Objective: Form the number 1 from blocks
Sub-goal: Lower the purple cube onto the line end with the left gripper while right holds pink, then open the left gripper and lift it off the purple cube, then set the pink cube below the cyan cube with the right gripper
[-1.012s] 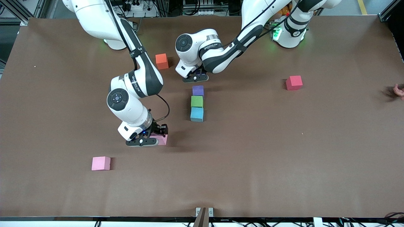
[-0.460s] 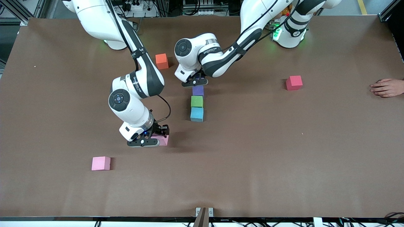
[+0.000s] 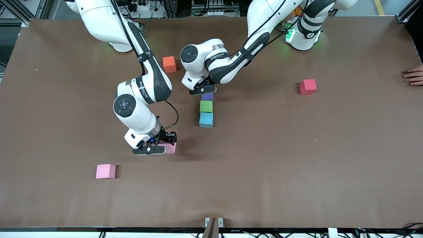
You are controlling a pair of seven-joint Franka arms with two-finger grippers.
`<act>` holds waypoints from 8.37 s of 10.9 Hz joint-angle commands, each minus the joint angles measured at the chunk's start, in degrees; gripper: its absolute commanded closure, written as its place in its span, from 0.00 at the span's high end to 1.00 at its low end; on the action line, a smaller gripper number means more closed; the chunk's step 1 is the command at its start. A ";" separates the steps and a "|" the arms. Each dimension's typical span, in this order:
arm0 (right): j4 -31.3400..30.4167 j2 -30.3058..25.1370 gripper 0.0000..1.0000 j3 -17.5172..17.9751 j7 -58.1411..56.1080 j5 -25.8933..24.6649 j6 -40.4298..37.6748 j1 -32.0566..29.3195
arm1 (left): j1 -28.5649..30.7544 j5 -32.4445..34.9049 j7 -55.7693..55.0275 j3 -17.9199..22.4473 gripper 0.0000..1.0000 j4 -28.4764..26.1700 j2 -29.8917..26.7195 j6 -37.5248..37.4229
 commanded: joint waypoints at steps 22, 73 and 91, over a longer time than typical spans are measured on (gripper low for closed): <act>1.72 1.54 0.57 -0.23 0.05 1.03 0.61 0.38 | -0.92 3.13 8.01 1.40 0.14 0.46 0.90 0.11; 9.19 12.70 0.56 -0.41 8.48 7.01 4.12 13.39 | 41.89 9.15 75.50 -0.26 1.00 4.06 -21.32 -12.10; 2.19 5.35 0.97 -0.32 8.49 7.01 3.85 11.73 | 45.32 -7.51 66.56 -6.86 1.00 -15.36 -27.66 -12.72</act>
